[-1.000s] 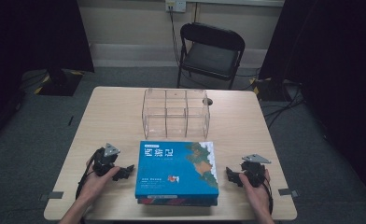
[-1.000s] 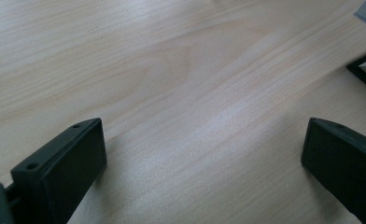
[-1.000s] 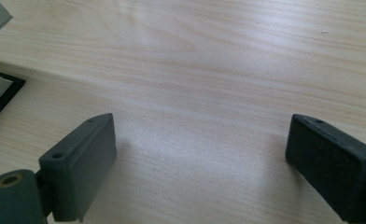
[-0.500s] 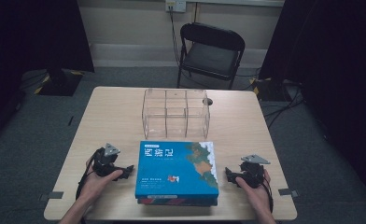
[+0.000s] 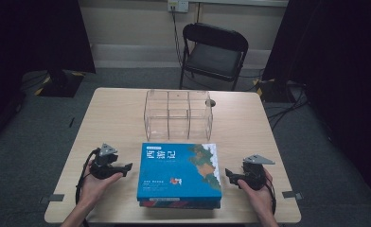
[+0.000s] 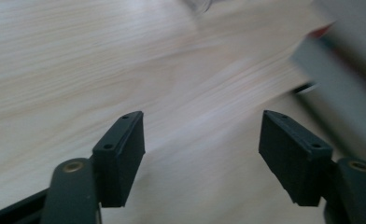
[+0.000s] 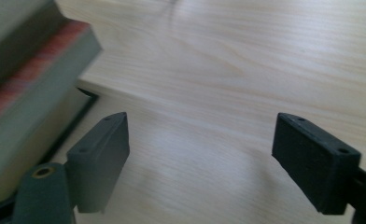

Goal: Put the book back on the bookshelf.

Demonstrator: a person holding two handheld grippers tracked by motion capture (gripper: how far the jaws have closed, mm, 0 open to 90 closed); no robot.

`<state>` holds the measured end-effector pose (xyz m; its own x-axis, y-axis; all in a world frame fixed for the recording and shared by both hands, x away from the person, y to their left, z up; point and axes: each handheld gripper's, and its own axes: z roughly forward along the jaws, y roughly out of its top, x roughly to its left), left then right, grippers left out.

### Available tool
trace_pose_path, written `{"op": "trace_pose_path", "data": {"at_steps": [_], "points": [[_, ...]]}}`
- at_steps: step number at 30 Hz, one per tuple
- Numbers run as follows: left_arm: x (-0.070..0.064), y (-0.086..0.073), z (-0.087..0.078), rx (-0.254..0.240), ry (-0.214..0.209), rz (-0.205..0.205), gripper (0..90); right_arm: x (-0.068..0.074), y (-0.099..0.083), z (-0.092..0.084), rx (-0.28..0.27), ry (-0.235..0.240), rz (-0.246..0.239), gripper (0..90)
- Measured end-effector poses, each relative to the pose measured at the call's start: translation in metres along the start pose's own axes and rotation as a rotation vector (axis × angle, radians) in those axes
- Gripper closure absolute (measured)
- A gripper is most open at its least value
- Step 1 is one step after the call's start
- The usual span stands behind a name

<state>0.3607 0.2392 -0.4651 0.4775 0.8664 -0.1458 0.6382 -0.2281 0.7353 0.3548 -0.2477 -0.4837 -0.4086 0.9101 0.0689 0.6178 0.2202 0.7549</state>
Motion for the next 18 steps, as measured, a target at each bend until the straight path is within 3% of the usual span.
{"op": "trace_pose_path", "data": {"at_steps": [1,3,4,7,8,13,14,18], "points": [[0.000,0.000,0.000,0.000,0.000,0.000,32.1,0.000,0.000,0.000,0.000,0.000,0.000,20.7],[-0.007,0.004,-0.009,-0.045,0.003,0.015,33.5,0.001,0.004,-0.004,-0.008,0.008,-0.009,28.0],[-0.013,0.009,-0.015,-0.078,-0.004,0.031,33.6,0.003,0.008,-0.009,-0.032,0.042,-0.001,29.0],[-0.018,0.012,-0.018,-0.084,-0.015,0.029,34.5,0.004,0.013,-0.014,-0.049,0.060,0.001,29.3],[-0.023,0.015,-0.022,-0.099,-0.029,0.039,35.0,0.006,0.020,-0.020,-0.080,0.103,0.006,32.0],[-0.027,0.019,-0.029,-0.142,-0.045,0.032,35.7,0.013,0.030,-0.029,-0.121,0.150,-0.008,35.3],[-0.027,0.020,-0.032,-0.153,-0.060,0.027,36.7,0.015,0.037,-0.034,-0.154,0.169,-0.005,36.9],[-0.031,0.027,-0.045,-0.209,-0.074,0.026,40.9,0.021,0.054,-0.038,-0.199,0.207,-0.016,36.8]]}}
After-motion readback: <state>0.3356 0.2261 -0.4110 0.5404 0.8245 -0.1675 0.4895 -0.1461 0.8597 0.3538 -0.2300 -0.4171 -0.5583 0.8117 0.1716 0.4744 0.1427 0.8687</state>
